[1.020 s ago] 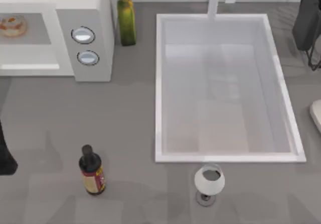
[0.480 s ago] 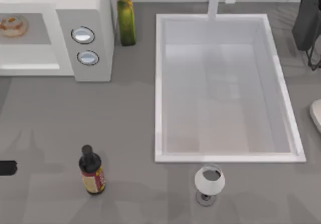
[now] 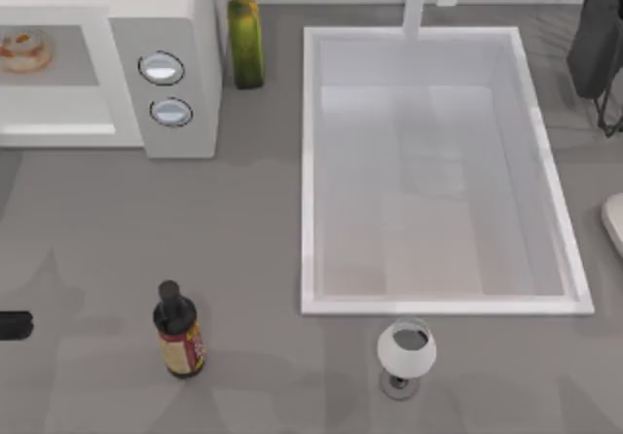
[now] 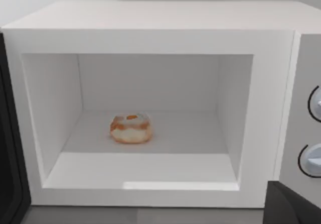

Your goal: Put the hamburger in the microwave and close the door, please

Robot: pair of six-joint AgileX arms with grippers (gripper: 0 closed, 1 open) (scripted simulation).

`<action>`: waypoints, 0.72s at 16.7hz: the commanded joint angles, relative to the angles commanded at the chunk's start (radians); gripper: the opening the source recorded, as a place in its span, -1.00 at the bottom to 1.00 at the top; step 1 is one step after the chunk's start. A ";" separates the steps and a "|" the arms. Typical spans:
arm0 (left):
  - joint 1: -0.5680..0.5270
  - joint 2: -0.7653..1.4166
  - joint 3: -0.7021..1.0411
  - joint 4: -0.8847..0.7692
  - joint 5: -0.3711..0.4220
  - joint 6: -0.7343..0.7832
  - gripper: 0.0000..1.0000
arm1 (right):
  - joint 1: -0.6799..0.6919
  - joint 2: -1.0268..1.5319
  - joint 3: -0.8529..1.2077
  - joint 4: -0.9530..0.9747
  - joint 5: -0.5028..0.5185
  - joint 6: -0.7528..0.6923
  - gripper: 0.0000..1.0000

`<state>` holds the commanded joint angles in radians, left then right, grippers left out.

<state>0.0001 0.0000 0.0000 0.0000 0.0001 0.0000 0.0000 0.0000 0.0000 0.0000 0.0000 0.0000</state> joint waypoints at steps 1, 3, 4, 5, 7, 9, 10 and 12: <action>0.000 0.000 0.000 0.000 0.000 0.000 -1.00 | 0.000 0.000 0.000 0.000 0.000 0.000 1.00; -0.003 -0.001 0.001 -0.001 -0.003 0.000 -1.00 | 0.000 0.000 0.000 0.000 0.000 0.000 1.00; -0.016 -0.005 0.005 -0.009 -0.016 0.000 -1.00 | 0.000 0.000 0.000 0.000 0.000 0.000 1.00; -0.039 -0.012 0.010 -0.020 -0.039 0.000 -1.00 | 0.000 0.000 0.000 0.000 0.000 0.000 1.00; -0.107 -0.030 0.025 -0.054 -0.106 0.000 -1.00 | 0.000 0.000 0.000 0.000 0.000 0.000 1.00; -0.187 -0.051 0.043 -0.094 -0.187 -0.001 -1.00 | 0.000 0.000 0.000 0.000 0.000 0.000 1.00; -0.227 -0.062 0.052 -0.113 -0.227 -0.001 -1.00 | 0.000 0.000 0.000 0.000 0.000 0.000 1.00; -0.297 -0.081 0.067 -0.148 -0.297 -0.001 -1.00 | 0.000 0.000 0.000 0.000 0.000 0.000 1.00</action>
<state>-0.2968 -0.0810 0.0674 -0.1483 -0.2967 -0.0012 0.0000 0.0000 0.0000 0.0000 0.0000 0.0000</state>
